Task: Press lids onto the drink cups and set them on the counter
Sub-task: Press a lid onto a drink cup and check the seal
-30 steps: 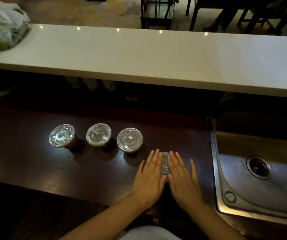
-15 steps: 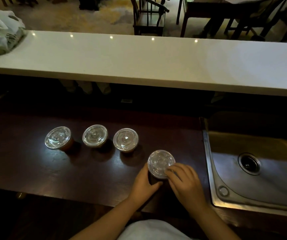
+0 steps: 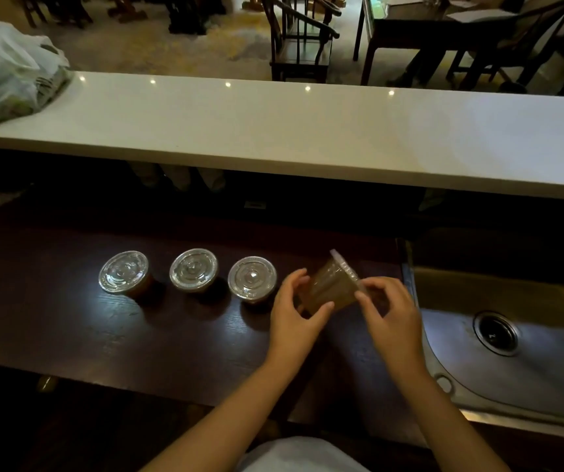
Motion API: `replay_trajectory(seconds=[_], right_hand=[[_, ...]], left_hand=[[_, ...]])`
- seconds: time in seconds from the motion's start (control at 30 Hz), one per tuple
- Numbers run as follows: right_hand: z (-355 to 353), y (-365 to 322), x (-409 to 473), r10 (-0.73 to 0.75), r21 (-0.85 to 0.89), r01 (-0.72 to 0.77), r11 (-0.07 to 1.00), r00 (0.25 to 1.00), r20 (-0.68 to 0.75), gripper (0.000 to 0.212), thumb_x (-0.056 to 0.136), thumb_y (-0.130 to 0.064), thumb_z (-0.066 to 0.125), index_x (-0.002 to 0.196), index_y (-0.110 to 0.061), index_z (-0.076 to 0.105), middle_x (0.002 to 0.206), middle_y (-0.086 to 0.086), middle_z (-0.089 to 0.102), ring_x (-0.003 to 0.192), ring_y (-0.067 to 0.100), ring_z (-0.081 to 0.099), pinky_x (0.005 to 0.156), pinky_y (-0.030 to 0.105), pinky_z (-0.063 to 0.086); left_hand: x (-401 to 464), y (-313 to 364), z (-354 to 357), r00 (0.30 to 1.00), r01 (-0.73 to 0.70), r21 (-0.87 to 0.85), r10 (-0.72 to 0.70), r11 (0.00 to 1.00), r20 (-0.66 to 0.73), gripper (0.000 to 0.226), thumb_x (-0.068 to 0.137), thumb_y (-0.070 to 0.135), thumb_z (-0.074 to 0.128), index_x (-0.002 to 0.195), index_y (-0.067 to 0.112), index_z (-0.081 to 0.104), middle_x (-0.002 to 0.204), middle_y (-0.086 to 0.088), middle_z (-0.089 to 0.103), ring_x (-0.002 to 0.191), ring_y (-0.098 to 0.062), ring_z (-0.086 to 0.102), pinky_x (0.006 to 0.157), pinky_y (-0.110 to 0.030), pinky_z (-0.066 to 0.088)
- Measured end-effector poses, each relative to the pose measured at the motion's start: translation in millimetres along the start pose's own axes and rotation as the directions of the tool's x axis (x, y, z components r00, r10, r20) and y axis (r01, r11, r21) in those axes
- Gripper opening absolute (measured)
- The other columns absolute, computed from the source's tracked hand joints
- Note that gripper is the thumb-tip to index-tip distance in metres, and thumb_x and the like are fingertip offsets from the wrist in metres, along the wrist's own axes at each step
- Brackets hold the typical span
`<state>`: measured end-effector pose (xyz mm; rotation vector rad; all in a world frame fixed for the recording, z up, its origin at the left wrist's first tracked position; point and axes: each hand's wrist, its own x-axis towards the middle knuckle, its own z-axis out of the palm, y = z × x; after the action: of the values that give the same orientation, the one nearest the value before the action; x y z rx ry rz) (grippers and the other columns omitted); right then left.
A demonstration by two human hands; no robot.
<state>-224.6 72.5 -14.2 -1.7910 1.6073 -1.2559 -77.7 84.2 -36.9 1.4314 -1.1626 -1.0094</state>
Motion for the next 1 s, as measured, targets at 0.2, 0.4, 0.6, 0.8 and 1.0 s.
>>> replay_trajectory(seconds=[0.2,0.4,0.6,0.8,1.0], right_hand=[[-0.6,-9.2,2.7,0.541,0.625,-0.480,0.616,0.834,0.108,0.019,0.090,-0.007,0.054,0.108,-0.005,0.057,0.100,0.006,0.064,0.096,0.015,0.062,0.076,0.019,0.054],[11.3,-5.3,-1.2,0.621,0.823,-0.568,-0.006,0.644,0.448,0.020,0.090,-0.009,0.050,0.107,-0.004,0.059,0.092,0.010,0.073,0.091,0.023,0.068,0.071,0.032,0.058],[28.7,-4.9,-18.0,0.588,0.725,-0.599,-0.341,0.465,0.661,0.017,0.092,-0.012,0.048,0.100,-0.005,0.060,0.081,0.013,0.073,0.073,0.022,0.071,0.056,0.032,0.058],[34.3,-3.8,-27.2,0.582,0.696,-0.595,-0.401,0.421,0.696,0.017,0.092,-0.013,0.049,0.099,-0.003,0.060,0.078,0.016,0.073,0.069,0.026,0.071,0.050,0.031,0.057],[30.1,6.1,-24.0,0.582,0.712,-0.613,-0.342,0.456,0.673,0.025,0.082,-0.012,0.056,0.105,-0.003,0.060,0.090,0.017,0.072,0.084,0.027,0.069,0.064,0.037,0.059]], left_hand=[[-4.6,34.8,-12.7,0.914,-0.400,0.179,0.378,0.899,0.146,0.067,0.082,0.029,0.058,0.141,0.009,0.032,0.149,-0.005,0.033,0.138,-0.010,0.028,0.112,-0.025,0.026],[12.4,47.8,-41.2,0.674,-0.731,0.429,0.469,0.530,0.571,0.066,0.087,0.033,0.053,0.144,0.012,0.026,0.153,-0.002,0.024,0.144,-0.014,0.013,0.114,-0.046,0.023],[29.8,55.3,-53.6,0.506,-0.860,0.408,0.405,0.306,0.762,0.062,0.086,0.035,0.053,0.140,0.009,0.038,0.146,-0.007,0.040,0.139,-0.022,0.027,0.105,-0.035,0.035],[23.2,50.9,-52.5,0.497,-0.867,0.411,0.418,0.283,0.760,0.061,0.084,0.037,0.051,0.137,0.008,0.042,0.143,-0.008,0.045,0.136,-0.025,0.034,0.102,-0.031,0.034],[18.3,45.3,-52.8,0.503,-0.864,0.432,0.419,0.259,0.756,0.062,0.087,0.038,0.050,0.140,0.008,0.037,0.146,-0.008,0.039,0.139,-0.023,0.028,0.102,-0.031,0.036]])
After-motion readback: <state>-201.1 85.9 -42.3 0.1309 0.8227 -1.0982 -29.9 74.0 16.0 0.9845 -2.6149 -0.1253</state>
